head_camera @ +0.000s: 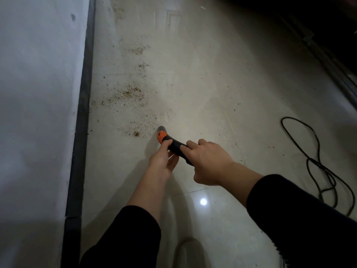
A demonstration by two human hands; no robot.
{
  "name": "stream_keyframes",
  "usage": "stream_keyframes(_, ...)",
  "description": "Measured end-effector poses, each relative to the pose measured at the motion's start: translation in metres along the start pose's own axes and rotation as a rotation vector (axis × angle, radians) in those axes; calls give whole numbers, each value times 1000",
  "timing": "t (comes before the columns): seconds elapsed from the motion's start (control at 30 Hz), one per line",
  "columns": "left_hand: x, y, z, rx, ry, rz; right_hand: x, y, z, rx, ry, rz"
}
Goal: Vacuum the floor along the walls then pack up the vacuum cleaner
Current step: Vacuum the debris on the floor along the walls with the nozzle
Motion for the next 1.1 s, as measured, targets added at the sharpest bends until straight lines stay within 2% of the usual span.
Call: stream_keyframes(1.1, 30, 25, 55, 51, 198, -72, -7, -64, 23, 1, -21, 150)
Point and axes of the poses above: each hand's wrist, its own x-axis away from the middle knuckle, its own z-axis out of the back of the hand, y = z × x, the point moved 4 cm from there along -x, towards the middle knuckle, and after that the axes turned 3 degrees about -y, right-handed, at the moved point
